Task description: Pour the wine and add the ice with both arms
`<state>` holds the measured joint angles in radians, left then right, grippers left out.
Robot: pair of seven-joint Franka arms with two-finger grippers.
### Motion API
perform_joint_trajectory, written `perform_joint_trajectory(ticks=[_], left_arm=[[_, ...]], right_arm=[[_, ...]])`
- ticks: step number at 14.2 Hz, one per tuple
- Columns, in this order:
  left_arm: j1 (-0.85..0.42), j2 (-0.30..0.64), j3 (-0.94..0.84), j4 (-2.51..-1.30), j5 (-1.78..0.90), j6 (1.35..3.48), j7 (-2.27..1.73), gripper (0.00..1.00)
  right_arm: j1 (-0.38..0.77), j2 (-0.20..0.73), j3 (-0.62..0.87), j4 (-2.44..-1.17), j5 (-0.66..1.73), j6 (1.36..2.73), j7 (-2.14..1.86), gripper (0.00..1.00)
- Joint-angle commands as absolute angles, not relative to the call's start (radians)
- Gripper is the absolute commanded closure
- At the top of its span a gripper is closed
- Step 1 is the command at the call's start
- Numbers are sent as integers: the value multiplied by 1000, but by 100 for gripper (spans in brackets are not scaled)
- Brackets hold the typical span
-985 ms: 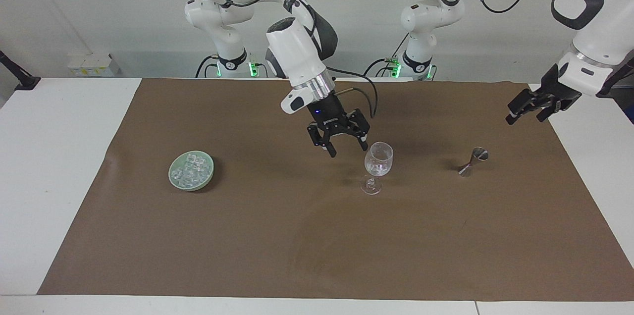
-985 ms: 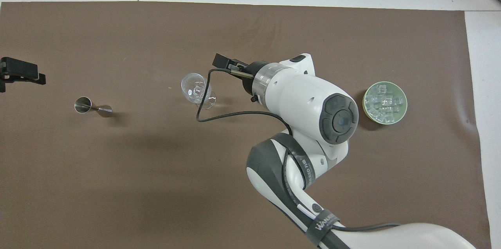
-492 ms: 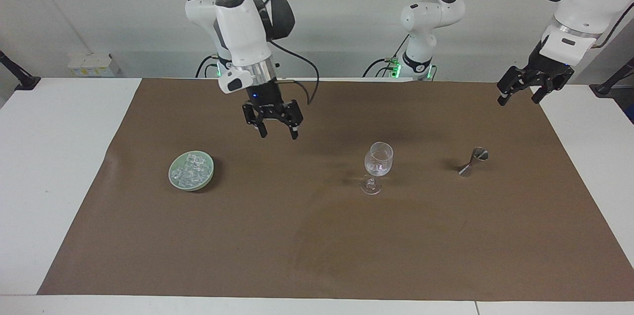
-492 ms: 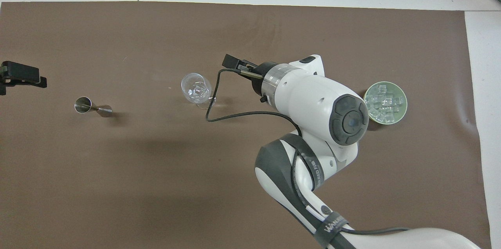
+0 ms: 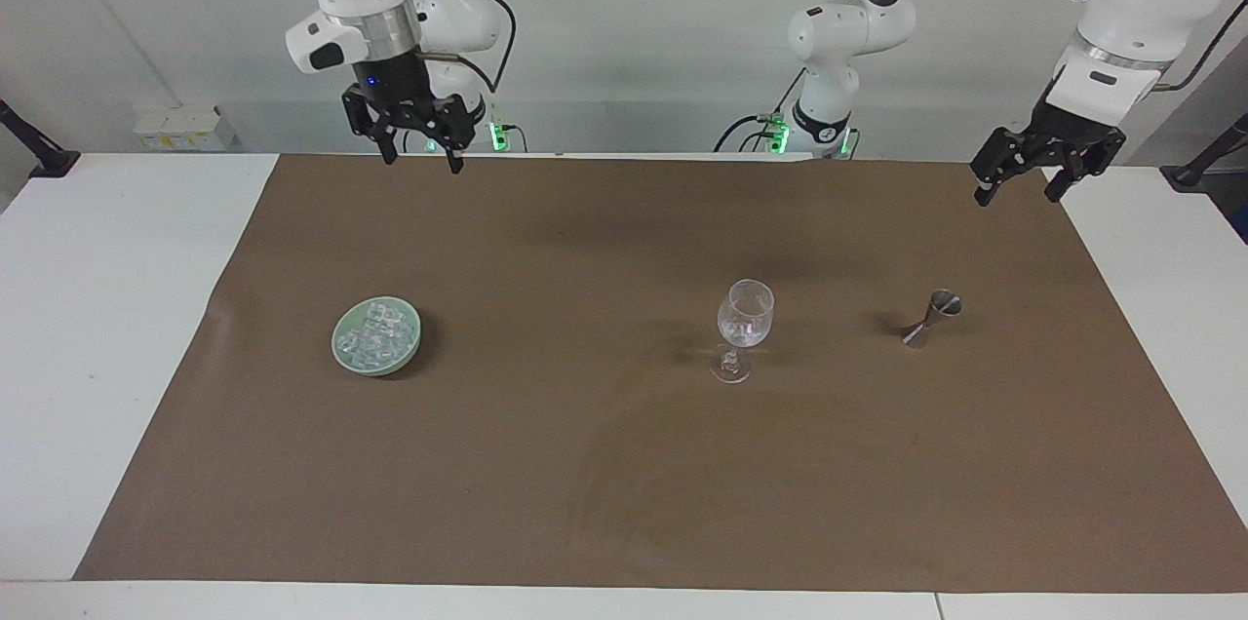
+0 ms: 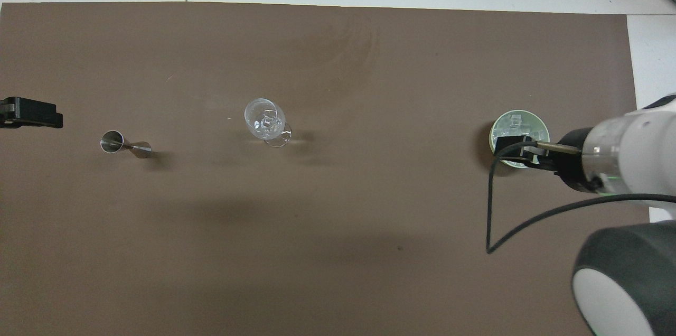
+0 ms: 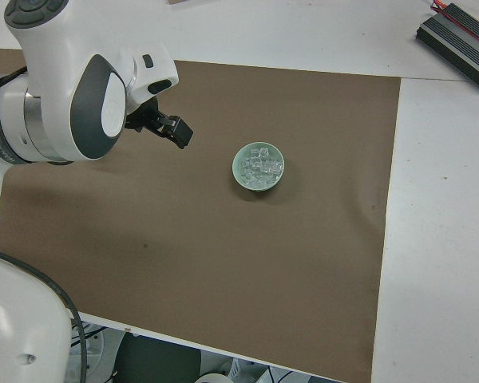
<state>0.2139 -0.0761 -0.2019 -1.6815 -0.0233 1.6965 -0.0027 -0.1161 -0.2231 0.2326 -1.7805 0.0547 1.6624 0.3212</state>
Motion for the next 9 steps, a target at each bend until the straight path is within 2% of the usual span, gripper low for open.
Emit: perform_joint_trajectory(ticks=[1, 3, 6, 9], left_arm=[[212, -100, -195, -1694, -2, 1689, -2, 0], [218, -100, -196, -1695, -2, 1684, -2, 0], [201, -100, -183, -1692, -2, 1660, -2, 0], [129, -100, -122, -1692, -2, 1649, -2, 0]], right_arm=[[-130, -189, 235, -1700, 26, 1594, 262, 0], [-130, -172, 222, -1643, 26, 1556, 259, 0], [-129, -166, 219, -1634, 28, 1543, 238, 0], [-132, -163, 218, -1618, 31, 1511, 221, 0]])
